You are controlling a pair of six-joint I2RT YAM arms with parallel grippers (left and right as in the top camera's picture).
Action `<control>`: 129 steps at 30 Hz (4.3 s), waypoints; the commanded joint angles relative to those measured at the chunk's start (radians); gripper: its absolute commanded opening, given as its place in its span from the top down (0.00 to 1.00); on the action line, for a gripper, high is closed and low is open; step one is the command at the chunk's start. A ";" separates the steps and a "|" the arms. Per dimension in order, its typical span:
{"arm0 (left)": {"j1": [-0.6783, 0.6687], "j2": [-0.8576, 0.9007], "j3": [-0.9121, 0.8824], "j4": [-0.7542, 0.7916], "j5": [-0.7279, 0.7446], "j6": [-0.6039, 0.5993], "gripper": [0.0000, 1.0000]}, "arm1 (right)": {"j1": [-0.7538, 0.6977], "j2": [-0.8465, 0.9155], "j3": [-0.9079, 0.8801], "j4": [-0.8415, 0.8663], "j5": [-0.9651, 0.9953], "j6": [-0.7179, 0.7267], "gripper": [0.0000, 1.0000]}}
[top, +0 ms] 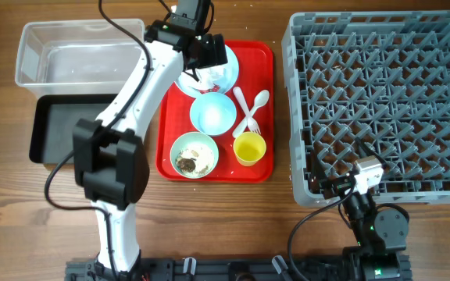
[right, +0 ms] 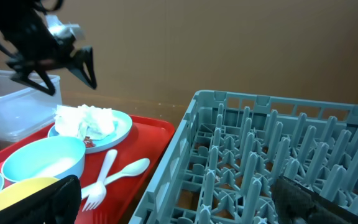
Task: Sort waste into correct bins and load items into the dishwasher rack
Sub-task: 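Reach the left gripper to the plate and grasp the crumpled tissue, then carry the tissue with the left gripper and drop it into the clear bin, then grasp the rim of the green bowl with the left gripper, then tip the green bowl over the black tray to dump the rice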
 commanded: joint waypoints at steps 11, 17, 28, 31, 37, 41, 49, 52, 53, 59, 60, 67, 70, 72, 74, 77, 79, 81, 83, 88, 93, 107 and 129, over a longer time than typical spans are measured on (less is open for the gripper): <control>0.003 0.198 0.019 0.101 -0.053 -0.045 0.00 | 0.003 -0.005 -0.001 0.004 -0.006 -0.004 0.00; 0.002 0.235 0.019 0.084 -0.051 -0.045 0.10 | 0.003 -0.005 -0.001 0.004 -0.006 -0.004 0.00; 0.008 0.214 0.040 0.056 -0.051 -0.034 0.96 | 0.003 -0.005 -0.001 0.004 -0.006 -0.005 0.00; 0.028 0.137 0.131 -0.008 -0.051 -0.034 0.96 | 0.003 -0.005 -0.001 0.004 -0.006 -0.004 0.00; 0.135 -0.046 0.248 -0.105 -0.053 -0.034 0.96 | 0.003 -0.005 -0.001 0.004 -0.006 -0.004 0.00; 0.264 -0.041 0.246 -0.148 -0.059 -0.034 0.96 | 0.003 -0.005 -0.001 0.004 -0.006 -0.004 0.00; 0.416 0.093 0.246 -0.171 -0.058 -0.034 0.60 | 0.003 -0.005 -0.001 0.004 -0.006 -0.005 0.00; 0.430 0.100 0.246 -0.175 -0.058 0.003 0.24 | 0.003 -0.005 -0.001 0.004 -0.006 -0.004 0.00; 0.430 0.092 0.246 -0.176 -0.058 0.035 0.21 | 0.003 -0.005 -0.001 0.004 -0.006 -0.004 0.00; 0.428 -0.032 0.249 -0.288 -0.021 0.072 0.16 | 0.003 -0.005 -0.001 0.004 -0.006 -0.004 0.00; 0.428 -0.071 0.249 -0.331 0.023 0.072 0.16 | 0.003 -0.005 -0.001 0.004 -0.006 -0.005 0.00; 0.353 -0.329 0.249 -0.677 0.066 0.072 0.21 | 0.003 -0.005 -0.001 0.004 -0.006 -0.005 0.00; 0.271 -0.350 0.249 -0.807 0.066 0.072 0.21 | 0.003 -0.005 -0.001 0.004 -0.006 -0.004 0.00; 0.175 -0.349 0.219 -0.841 0.066 0.072 0.21 | 0.003 -0.005 -0.001 0.004 -0.006 -0.004 0.00; 0.058 -0.349 0.146 -0.821 0.066 0.072 0.21 | 0.003 -0.005 -0.001 0.004 -0.006 -0.004 0.00; -0.072 -0.349 -0.008 -0.729 0.066 0.069 0.20 | 0.003 -0.005 -0.001 0.004 -0.006 -0.004 0.00; -0.125 -0.349 -0.142 -0.644 0.068 0.025 0.20 | 0.003 -0.005 -0.001 0.004 -0.006 -0.004 0.00; -0.154 -0.349 -0.266 -0.552 0.090 0.005 0.21 | 0.003 -0.005 -0.001 0.004 -0.006 -0.004 0.00; -0.174 -0.349 -0.359 -0.453 0.121 -0.037 0.24 | 0.003 -0.005 -0.001 0.004 -0.006 -0.004 0.00; -0.223 -0.349 -0.538 -0.236 0.132 -0.116 0.31 | 0.003 -0.005 -0.001 0.004 -0.006 -0.004 0.00; -0.224 -0.347 -0.618 -0.127 0.129 -0.144 0.38 | 0.003 -0.005 -0.001 0.004 -0.006 -0.004 0.00; -0.241 -0.304 -0.678 -0.003 0.124 -0.151 0.59 | 0.003 -0.005 -0.001 0.004 -0.006 -0.004 0.00; -0.235 -0.394 -0.615 -0.144 0.175 -0.148 0.96 | 0.003 -0.005 -0.001 0.004 -0.006 -0.004 0.00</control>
